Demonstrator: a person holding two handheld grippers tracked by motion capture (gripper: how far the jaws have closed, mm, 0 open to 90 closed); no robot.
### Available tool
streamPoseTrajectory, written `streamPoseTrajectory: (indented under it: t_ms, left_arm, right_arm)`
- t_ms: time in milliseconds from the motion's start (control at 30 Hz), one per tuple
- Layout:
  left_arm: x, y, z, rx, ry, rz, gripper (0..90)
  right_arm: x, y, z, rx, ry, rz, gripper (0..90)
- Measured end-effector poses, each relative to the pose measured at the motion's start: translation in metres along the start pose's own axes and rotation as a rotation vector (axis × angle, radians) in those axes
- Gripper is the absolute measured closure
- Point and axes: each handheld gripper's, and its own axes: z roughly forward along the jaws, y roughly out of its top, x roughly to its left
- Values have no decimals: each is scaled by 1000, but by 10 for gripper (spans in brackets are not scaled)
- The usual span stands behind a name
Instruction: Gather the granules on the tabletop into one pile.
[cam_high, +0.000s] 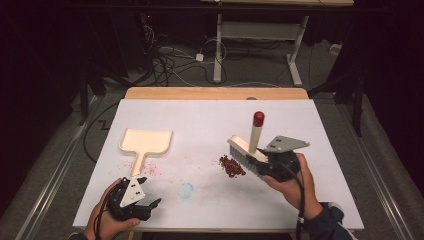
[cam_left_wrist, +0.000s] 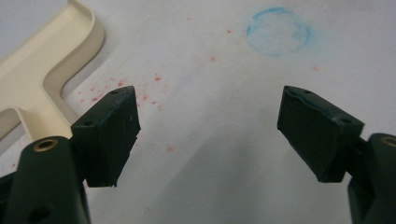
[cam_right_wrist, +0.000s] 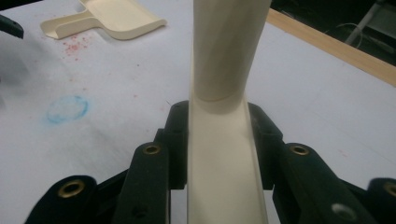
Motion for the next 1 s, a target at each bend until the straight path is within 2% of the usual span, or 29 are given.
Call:
streamPoseTrajectory:
  t_ms: [167,300,400,567,733,1000]
  left_arm:
    - [3,2,-3,-10,19,-11,201]
    - [4,2,-4,-14,25,-14,201]
    - [4,3,-4,-12,28,-11,201]
    - [5,3,-4,-12,29,-11,201]
    - [4,4,-6,-27,30,-23,201]
    - [3,4,-3,-18,15,-26,201]
  right_arm:
    - [-16,-19,-26,-6,-3,-51,670]
    - [-29,-37,-43,11,6,-65,670]
    - [-37,-49,-55,20,45,-57,670]
    - [-42,-63,-72,48,126,-105,670]
    - [-48,-72,-77,83,267,-113,670]
    - [-73,-83,-56,184,259,-86,664]
